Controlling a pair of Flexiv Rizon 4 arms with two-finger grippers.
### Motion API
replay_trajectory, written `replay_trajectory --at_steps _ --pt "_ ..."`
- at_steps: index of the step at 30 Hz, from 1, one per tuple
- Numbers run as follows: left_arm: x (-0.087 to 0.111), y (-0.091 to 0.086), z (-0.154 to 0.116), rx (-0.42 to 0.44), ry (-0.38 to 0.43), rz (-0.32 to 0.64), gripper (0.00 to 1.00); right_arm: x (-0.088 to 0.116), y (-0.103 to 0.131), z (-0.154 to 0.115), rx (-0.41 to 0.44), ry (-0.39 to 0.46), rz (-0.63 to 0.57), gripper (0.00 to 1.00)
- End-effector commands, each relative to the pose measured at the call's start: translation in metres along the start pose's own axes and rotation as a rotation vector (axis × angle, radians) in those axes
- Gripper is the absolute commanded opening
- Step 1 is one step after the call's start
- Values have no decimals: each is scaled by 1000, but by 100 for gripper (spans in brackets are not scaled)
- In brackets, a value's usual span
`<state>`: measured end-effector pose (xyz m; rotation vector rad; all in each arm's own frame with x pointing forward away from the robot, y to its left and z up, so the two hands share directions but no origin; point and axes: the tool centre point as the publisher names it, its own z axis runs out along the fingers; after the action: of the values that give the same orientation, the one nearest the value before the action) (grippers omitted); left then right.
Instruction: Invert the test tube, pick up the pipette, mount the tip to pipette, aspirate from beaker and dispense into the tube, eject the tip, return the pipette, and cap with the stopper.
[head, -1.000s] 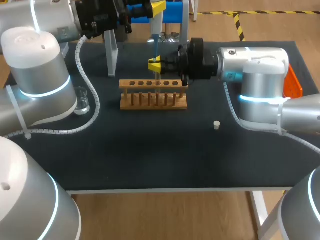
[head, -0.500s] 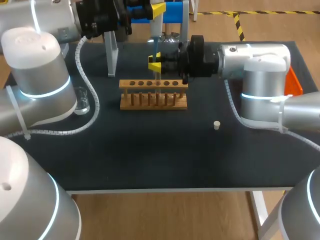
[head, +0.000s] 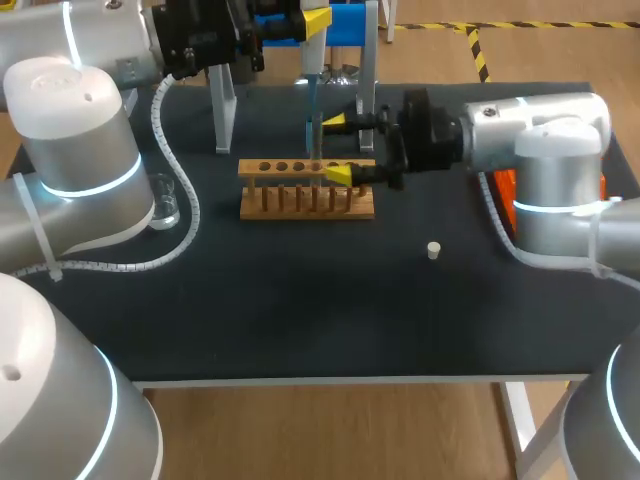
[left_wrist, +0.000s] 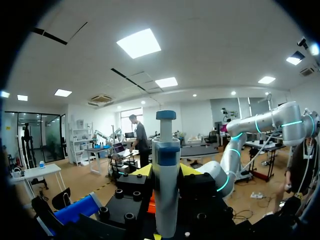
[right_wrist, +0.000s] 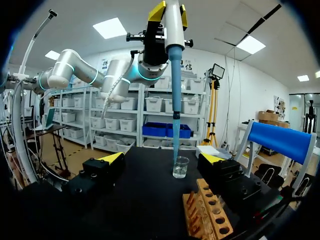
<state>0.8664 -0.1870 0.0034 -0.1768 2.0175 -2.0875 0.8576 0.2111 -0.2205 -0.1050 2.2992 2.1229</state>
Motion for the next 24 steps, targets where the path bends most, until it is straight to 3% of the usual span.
replay_trajectory --at_steps 1,10,24 --pt "0 0 0 2 1 1 0 25 0 -45 23 -23 5 100" --pt "0 0 0 2 1 1 0 51 -8 -92 48 -54 8 100" --pt "0 0 0 2 1 1 0 57 -6 -98 52 -41 -5 100"
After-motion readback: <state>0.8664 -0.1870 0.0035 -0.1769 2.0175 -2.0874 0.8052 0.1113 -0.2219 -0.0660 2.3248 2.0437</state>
